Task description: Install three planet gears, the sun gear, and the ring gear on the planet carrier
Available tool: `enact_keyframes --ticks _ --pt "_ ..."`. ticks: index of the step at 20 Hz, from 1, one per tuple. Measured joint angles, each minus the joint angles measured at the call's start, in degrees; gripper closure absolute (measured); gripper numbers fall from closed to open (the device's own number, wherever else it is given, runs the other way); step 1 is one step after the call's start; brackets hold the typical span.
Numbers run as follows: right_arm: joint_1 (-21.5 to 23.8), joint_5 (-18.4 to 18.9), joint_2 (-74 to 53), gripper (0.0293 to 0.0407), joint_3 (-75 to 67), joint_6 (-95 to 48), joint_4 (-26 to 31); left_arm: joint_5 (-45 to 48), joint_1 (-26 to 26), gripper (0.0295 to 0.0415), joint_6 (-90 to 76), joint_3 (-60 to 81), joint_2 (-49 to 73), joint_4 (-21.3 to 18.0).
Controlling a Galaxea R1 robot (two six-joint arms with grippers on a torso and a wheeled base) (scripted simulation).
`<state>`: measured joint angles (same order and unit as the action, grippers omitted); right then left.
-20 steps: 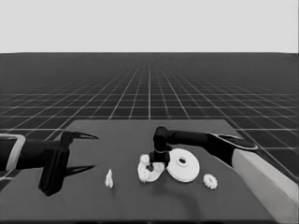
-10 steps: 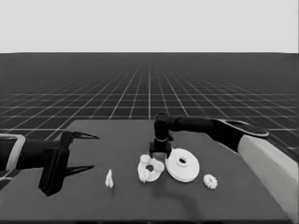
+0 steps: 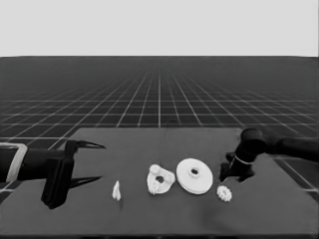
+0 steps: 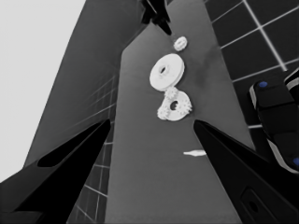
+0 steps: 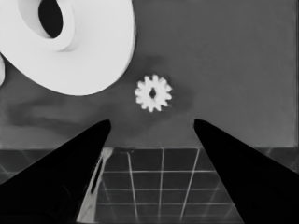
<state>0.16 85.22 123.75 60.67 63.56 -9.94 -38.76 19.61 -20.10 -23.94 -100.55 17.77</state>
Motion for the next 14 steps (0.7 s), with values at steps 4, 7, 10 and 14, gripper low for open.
enact_keyframes --ticks 4,7,10,14 --pt "-9.0 -4.7 1.4 0.0315 3.9 -1.7 -7.8 0.0 0.0 0.0326 0.0 0.0 0.0 0.0" --pt "-12.5 -6.8 2.7 0.0315 6.7 -2.5 -10.6 0.0 0.0 0.0326 0.0 0.0 0.0 0.0" --pt "-13.2 -7.3 3.0 0.0315 7.3 -2.7 -11.1 0.0 0.0 0.0326 0.0 0.0 0.0 0.0" --pt "-13.3 -7.4 3.0 0.0386 7.5 -2.7 -11.2 0.0 0.0 0.0326 0.0 0.0 0.0 0.0"
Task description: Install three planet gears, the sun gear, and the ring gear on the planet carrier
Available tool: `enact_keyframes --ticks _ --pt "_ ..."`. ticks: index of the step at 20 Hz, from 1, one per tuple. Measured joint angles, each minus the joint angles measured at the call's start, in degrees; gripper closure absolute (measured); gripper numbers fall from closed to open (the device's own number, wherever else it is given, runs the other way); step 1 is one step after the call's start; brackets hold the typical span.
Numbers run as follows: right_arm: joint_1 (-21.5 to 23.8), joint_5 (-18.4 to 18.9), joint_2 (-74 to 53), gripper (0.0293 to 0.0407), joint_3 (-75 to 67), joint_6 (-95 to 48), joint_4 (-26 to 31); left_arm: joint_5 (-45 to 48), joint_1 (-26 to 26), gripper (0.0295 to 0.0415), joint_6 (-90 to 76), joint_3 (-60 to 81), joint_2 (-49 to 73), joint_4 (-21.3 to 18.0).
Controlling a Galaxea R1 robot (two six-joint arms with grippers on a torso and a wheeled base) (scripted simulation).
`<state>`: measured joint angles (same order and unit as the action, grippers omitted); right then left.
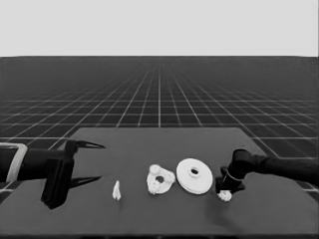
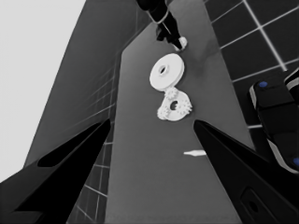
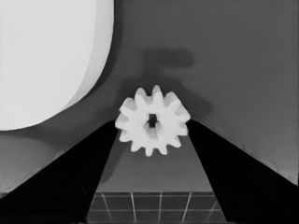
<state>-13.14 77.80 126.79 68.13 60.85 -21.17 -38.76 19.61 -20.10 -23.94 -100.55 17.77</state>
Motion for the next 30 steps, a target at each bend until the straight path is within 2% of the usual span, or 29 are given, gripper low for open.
enact_keyframes --ticks 1,8,9,11,14,18,19,20,22,24,28,30 --pt "0.0 0.0 0.0 0.0390 0.0 0.0 0.0 0.0 0.0 0.0326 0.0 0.0 0.0 0.0" --pt "0.0 0.0 0.0 0.0390 0.0 0.0 0.0 0.0 0.0 0.0326 0.0 0.0 0.0 0.0" --pt "4.3 3.2 -1.9 0.0390 -4.1 1.2 4.0 0.0 0.0 0.0326 0.0 0.0 0.0 0.0" --pt "10.2 5.9 -3.2 0.0390 -6.7 1.9 8.6 0.0 0.0 0.0326 0.0 0.0 0.0 0.0" --pt "12.7 7.0 -3.5 0.0390 -7.2 2.0 10.7 0.0 0.0 0.0326 0.0 0.0 0.0 0.0" --pt "13.2 7.3 -3.5 0.0390 -7.2 2.0 11.2 0.0 0.0 0.0326 0.0 0.0 0.0 0.0" --pt "14.1 10.7 7.7 0.0390 -4.9 19.3 10.5 0.0 0.0 0.0326 0.0 0.0 0.0 0.0" --pt "14.6 12.0 24.5 0.0390 1.0 26.0 11.0 0.0 0.0 0.0326 0.0 0.0 0.0 0.0" --pt "14.8 11.3 40.7 0.0390 16.4 23.1 11.6 0.0 0.0 0.0326 0.0 0.0 0.0 0.0" --pt "14.9 10.7 46.0 0.0390 24.3 19.9 11.9 0.0 0.0 0.0326 0.0 0.0 0.0 0.0" --pt "14.8 10.4 48.5 0.0390 28.6 17.9 12.0 0.0 0.0 0.0326 0.0 0.0 0.0 0.0" --pt "10.2 9.2 49.3 0.0390 31.2 16.3 7.6 0.0 0.0 0.0326 0.0 0.0 0.0 0.0"
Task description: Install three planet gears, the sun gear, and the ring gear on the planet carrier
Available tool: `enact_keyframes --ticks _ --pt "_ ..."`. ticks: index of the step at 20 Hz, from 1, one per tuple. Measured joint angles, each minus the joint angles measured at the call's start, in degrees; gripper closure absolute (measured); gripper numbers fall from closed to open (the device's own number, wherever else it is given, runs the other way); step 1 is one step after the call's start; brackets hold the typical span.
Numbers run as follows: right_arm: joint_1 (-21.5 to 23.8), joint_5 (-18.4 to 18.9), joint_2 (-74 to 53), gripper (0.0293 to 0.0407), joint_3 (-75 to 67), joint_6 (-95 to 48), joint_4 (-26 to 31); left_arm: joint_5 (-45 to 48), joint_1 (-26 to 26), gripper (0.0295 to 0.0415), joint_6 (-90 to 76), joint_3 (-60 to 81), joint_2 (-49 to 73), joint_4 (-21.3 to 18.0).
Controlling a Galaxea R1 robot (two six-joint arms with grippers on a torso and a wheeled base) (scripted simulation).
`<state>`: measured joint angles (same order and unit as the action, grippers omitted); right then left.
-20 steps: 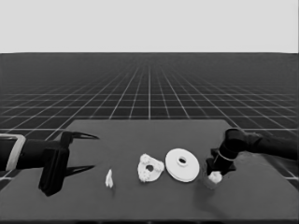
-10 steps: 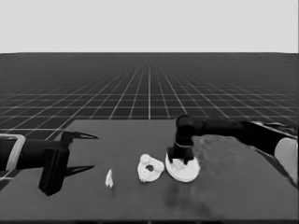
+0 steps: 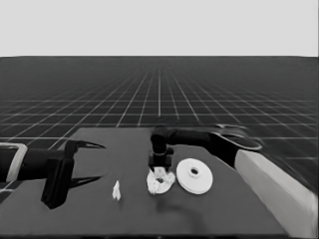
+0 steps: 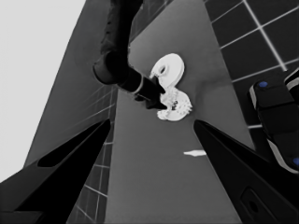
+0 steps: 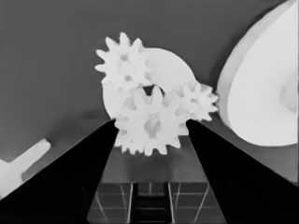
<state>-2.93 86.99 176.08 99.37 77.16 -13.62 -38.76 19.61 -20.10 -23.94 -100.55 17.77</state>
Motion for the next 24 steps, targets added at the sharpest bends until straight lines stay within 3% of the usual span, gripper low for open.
enact_keyframes --ticks 4,24 --pt "-2.2 -0.8 0.5 0.0390 1.8 -1.1 -2.0 0.0 0.0 0.0326 0.0 0.0 0.0 0.0" --pt "-3.2 -0.9 0.5 0.0391 2.1 7.6 -2.2 0.0 0.0 0.0326 0.0 0.0 0.0 0.0"
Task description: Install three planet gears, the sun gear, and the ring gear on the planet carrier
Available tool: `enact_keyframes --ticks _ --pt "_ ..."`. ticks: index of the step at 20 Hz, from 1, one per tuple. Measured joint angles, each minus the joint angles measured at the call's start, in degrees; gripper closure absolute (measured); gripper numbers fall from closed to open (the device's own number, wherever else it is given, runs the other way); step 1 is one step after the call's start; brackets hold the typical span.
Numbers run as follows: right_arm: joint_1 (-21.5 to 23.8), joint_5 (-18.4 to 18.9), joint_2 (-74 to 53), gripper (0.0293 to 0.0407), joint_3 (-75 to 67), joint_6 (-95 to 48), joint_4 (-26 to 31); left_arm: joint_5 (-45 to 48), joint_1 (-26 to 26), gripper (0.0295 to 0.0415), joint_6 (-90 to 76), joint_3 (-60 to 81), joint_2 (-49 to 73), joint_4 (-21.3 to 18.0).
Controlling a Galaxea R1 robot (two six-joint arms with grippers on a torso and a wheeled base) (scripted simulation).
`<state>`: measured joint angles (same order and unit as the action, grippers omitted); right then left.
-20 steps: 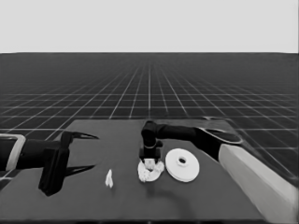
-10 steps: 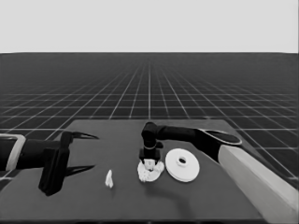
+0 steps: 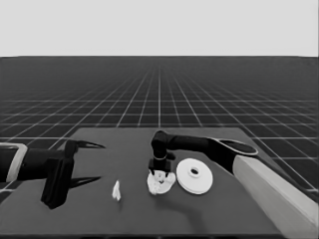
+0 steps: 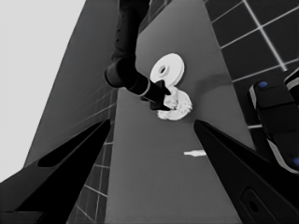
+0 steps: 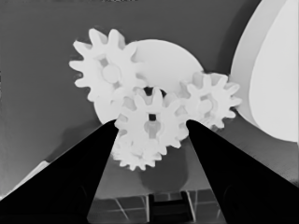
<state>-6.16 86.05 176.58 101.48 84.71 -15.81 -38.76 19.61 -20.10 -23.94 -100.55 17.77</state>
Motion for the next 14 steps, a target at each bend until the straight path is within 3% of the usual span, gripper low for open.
enact_keyframes --ticks 14 --pt "0.0 0.0 0.0 0.0390 0.0 8.4 0.0 0.0 0.0 0.0326 0.0 0.0 0.0 0.0"
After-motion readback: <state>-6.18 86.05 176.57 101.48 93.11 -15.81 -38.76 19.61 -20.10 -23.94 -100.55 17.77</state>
